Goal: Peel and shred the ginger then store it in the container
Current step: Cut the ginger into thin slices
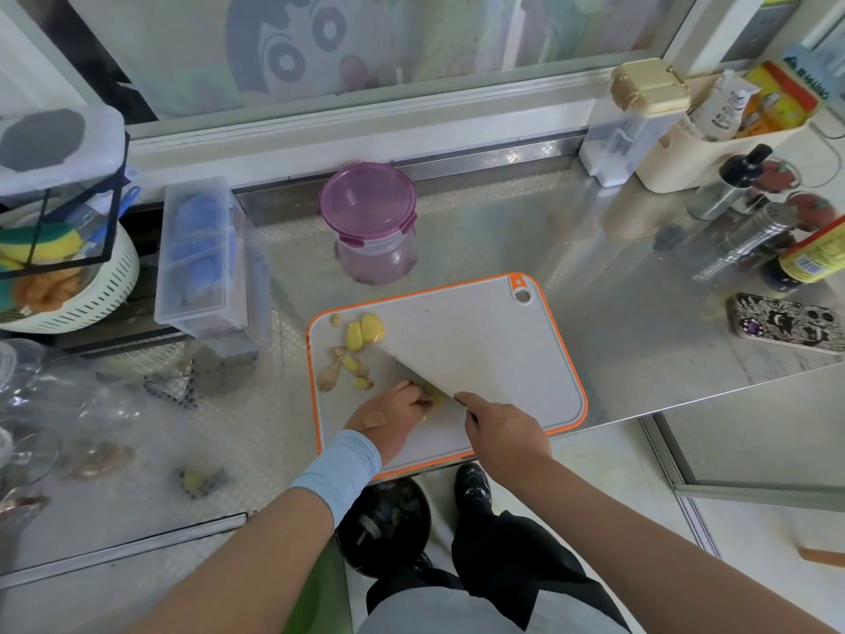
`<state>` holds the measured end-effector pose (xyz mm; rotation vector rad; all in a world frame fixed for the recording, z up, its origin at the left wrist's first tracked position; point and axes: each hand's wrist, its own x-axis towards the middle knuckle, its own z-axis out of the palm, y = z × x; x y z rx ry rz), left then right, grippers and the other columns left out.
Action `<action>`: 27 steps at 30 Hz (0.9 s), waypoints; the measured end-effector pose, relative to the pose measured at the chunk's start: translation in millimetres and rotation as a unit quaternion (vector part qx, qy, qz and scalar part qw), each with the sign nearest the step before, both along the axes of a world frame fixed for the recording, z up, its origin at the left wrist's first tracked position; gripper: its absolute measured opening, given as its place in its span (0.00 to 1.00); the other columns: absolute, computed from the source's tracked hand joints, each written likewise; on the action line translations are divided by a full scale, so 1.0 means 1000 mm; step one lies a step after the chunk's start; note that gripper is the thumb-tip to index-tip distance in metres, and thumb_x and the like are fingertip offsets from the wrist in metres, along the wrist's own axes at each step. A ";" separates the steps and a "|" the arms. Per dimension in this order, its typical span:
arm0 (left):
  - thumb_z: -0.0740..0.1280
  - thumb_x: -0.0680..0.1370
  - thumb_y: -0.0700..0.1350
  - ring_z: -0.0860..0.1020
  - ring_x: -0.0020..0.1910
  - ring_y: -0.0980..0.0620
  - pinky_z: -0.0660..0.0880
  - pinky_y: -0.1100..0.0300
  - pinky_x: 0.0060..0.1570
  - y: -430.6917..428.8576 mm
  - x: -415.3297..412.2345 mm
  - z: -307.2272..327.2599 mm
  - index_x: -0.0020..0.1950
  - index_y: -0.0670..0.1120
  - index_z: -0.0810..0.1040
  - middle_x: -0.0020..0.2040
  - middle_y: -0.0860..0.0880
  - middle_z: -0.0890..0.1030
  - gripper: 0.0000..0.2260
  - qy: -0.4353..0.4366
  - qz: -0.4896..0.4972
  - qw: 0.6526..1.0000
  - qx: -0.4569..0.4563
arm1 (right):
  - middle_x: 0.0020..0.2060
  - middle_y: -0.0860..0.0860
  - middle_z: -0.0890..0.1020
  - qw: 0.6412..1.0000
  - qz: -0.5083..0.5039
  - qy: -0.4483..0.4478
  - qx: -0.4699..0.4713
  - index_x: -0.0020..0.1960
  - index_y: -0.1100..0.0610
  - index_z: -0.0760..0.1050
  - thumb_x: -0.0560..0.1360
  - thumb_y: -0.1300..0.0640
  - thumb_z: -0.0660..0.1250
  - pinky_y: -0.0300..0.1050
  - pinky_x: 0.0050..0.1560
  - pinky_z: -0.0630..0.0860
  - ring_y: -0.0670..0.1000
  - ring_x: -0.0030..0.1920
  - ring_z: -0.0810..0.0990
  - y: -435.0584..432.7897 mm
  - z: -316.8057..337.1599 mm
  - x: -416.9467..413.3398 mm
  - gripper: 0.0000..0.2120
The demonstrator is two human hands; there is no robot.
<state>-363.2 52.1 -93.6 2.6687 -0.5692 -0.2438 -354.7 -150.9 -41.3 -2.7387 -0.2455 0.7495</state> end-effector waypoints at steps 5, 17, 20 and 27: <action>0.70 0.73 0.35 0.76 0.56 0.49 0.79 0.54 0.44 -0.002 0.003 -0.001 0.61 0.45 0.80 0.58 0.47 0.77 0.17 0.009 0.043 0.998 -0.034 | 0.45 0.52 0.82 1.000 -0.013 0.010 0.012 0.72 0.39 0.67 0.83 0.52 0.52 0.45 0.40 0.75 0.57 0.41 0.78 -0.003 -0.001 0.005 0.19; 0.74 0.62 0.31 0.76 0.56 0.48 0.78 0.60 0.30 -0.005 -0.003 0.002 0.54 0.42 0.82 0.55 0.47 0.81 0.21 -0.046 -0.015 0.999 0.025 | 0.35 0.49 0.73 0.997 0.049 -0.008 -0.067 0.70 0.43 0.61 0.83 0.58 0.53 0.47 0.37 0.78 0.56 0.34 0.76 0.006 0.000 -0.004 0.18; 0.74 0.59 0.30 0.72 0.59 0.48 0.79 0.60 0.29 -0.009 -0.004 0.005 0.55 0.42 0.82 0.55 0.47 0.81 0.25 -0.067 -0.014 0.997 0.043 | 0.33 0.48 0.69 0.996 0.039 -0.008 -0.078 0.67 0.43 0.60 0.81 0.62 0.54 0.48 0.36 0.77 0.56 0.32 0.74 0.007 -0.001 -0.009 0.19; 0.77 0.60 0.31 0.79 0.56 0.46 0.79 0.61 0.32 -0.009 -0.005 0.002 0.55 0.42 0.83 0.53 0.47 0.82 0.24 -0.085 -0.009 0.995 0.041 | 0.34 0.48 0.67 0.996 0.034 -0.013 -0.081 0.66 0.43 0.59 0.79 0.66 0.55 0.45 0.26 0.64 0.56 0.31 0.70 0.003 0.000 -0.017 0.23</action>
